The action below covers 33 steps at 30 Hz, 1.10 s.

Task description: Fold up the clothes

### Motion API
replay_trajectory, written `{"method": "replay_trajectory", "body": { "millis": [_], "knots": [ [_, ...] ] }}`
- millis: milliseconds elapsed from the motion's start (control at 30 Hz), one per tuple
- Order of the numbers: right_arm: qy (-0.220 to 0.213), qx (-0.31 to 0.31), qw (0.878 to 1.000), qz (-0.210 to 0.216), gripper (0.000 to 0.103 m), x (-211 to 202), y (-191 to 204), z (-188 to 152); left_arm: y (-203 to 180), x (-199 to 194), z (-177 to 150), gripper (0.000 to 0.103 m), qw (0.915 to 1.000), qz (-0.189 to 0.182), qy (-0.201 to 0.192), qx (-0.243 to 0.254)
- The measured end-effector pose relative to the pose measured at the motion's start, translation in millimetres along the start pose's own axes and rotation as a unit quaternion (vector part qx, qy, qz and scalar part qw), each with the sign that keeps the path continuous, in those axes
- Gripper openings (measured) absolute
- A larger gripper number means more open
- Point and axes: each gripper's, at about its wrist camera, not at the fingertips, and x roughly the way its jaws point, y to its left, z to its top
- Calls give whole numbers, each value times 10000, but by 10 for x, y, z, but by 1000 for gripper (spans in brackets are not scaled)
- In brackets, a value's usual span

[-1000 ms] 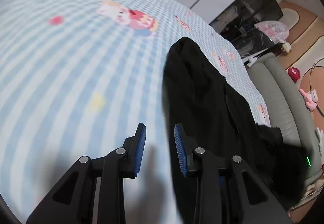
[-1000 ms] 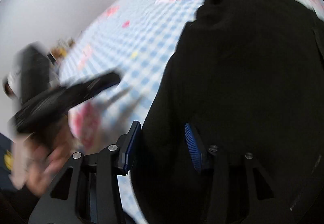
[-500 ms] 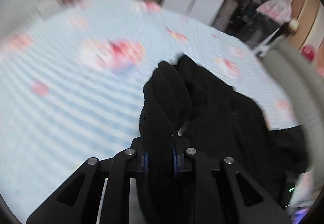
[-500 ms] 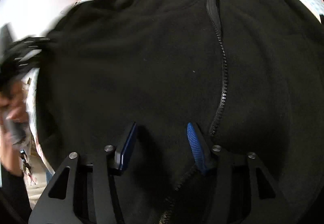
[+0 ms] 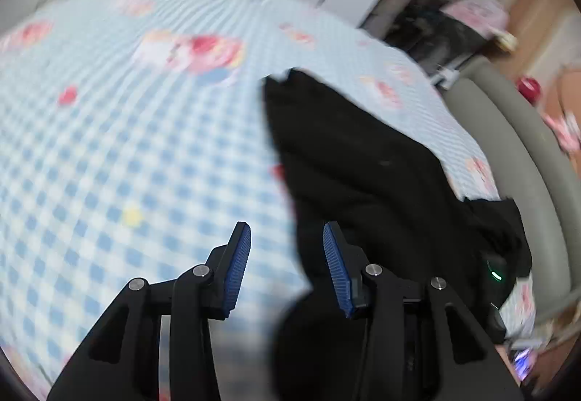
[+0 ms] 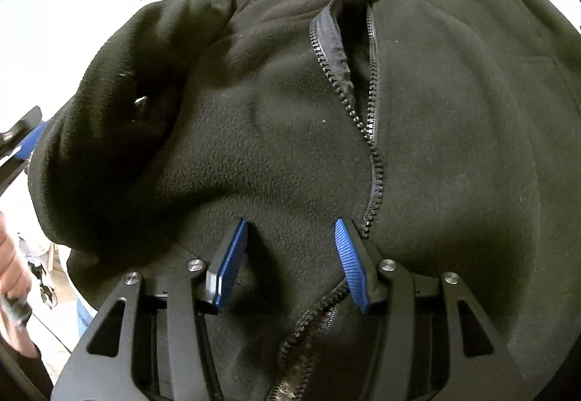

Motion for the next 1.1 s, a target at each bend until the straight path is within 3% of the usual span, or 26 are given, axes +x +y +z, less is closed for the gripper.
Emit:
{"method": "replay_trajectory", "body": {
  "millis": [100,167,200,333,367,400,433,567,700,767,867,900,967,1067,1100],
  "knots": [
    [-9,-47,10000,-31,54,-23,31,-63,166,422,109,44,9944,-761,477,-557],
    [-18,-92,9999,-36,54,-34,51,-115,118,700,240,60,9897,-1068,538,-783],
    [-18,-99,9999,-26,55,-38,56,-136,94,839,305,62,9868,-1221,569,-896],
    [22,-39,10000,60,60,-54,60,-193,-43,1415,431,58,9753,-1538,973,-1255],
    [37,-31,10000,73,61,-56,66,-206,-128,1454,420,36,9780,-1449,969,-1150],
    [41,-27,10000,81,60,-68,69,-220,-245,1466,403,25,9850,-1153,878,-941],
    [17,-10,9999,117,60,-95,68,-236,-332,1413,398,20,9902,-892,738,-777],
    [-192,197,9992,296,60,-252,4,-294,-595,842,420,14,9998,39,-190,-91],
    [-150,271,9995,92,51,-269,-75,-329,-525,-54,467,13,9911,767,-1090,33],
    [-82,256,9996,-24,51,-282,-104,-313,-429,-605,479,13,9761,1326,-1718,142],
    [-131,108,9997,-153,54,-339,-5,-393,-272,-1331,416,14,9293,2620,-2582,338],
    [-155,86,9998,-129,54,-361,8,-420,-125,-1412,422,14,9024,3356,-2668,436],
    [-166,134,9997,-76,56,-416,19,-475,295,-1320,513,14,8792,4248,-2137,307],
    [-175,416,9988,201,56,-614,-42,-576,950,-1303,458,14,9186,3764,-940,-751],
    [-241,469,9982,279,56,-696,-131,-529,868,-1332,308,15,9399,3174,-1016,-741]
  ]
}}
